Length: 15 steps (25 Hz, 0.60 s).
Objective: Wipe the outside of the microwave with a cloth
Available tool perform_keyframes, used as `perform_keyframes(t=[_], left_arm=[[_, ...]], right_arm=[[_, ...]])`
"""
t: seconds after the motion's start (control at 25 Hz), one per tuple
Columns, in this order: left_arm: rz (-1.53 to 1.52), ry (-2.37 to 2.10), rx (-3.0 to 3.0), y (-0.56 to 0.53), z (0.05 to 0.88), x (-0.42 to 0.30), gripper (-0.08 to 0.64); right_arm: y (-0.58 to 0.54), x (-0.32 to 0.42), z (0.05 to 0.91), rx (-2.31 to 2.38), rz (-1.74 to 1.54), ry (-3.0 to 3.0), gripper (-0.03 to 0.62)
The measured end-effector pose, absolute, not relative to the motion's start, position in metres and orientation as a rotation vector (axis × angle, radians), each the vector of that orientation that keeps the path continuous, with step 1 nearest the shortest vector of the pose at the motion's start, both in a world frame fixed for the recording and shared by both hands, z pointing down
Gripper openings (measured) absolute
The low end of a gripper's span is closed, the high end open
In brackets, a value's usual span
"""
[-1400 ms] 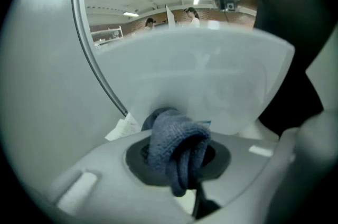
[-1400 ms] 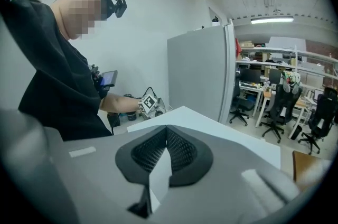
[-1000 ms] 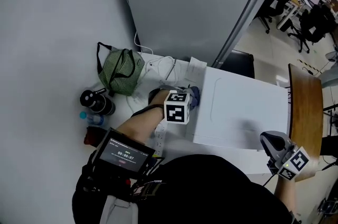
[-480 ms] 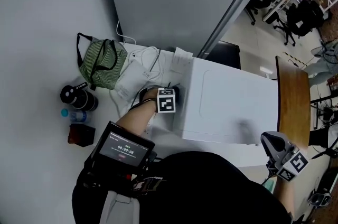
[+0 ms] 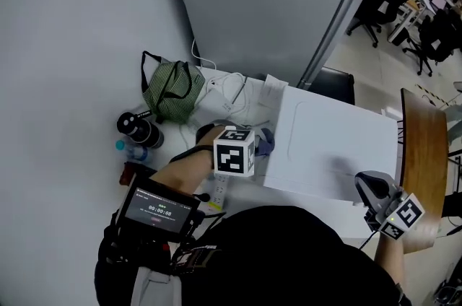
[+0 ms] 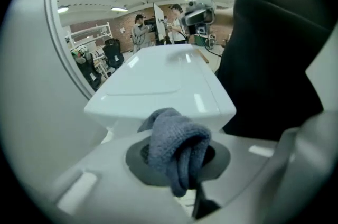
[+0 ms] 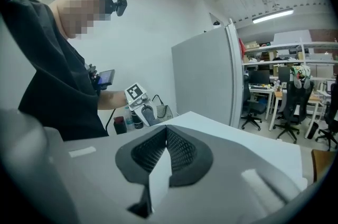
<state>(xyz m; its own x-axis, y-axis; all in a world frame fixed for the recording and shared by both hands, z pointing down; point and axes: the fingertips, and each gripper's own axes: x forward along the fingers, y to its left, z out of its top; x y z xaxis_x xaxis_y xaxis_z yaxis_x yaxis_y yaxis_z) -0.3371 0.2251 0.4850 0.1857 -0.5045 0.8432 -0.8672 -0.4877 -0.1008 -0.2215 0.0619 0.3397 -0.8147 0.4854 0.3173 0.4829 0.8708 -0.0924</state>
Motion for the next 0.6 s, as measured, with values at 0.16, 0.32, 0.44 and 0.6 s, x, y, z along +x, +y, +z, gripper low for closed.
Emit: perform_keyframes(t=[0.16,0.32,0.44,0.6], left_arm=[[1.324,-1.231,1.995,0.22,0.526,-0.343,0.058],[1.304,-1.172,1.968,0.215,0.589,-0.356,0.058],[1.281,-1.127,1.943,0.215,0.644,-0.362,0.058],[1.198,-1.132,1.902,0.214,0.694,-0.362,0.058]], right_arm=[[0.057,-0.213,0.345,-0.679,0.018,-2.685,0.006],[0.05,-0.202,0.348,-0.593,0.003,-2.646,0.006],[0.053,-0.198,0.348,-0.566,-0.03,-2.612,0.006],[0.06,-0.198,0.345,-0.563,-0.086,-2.576,0.006]])
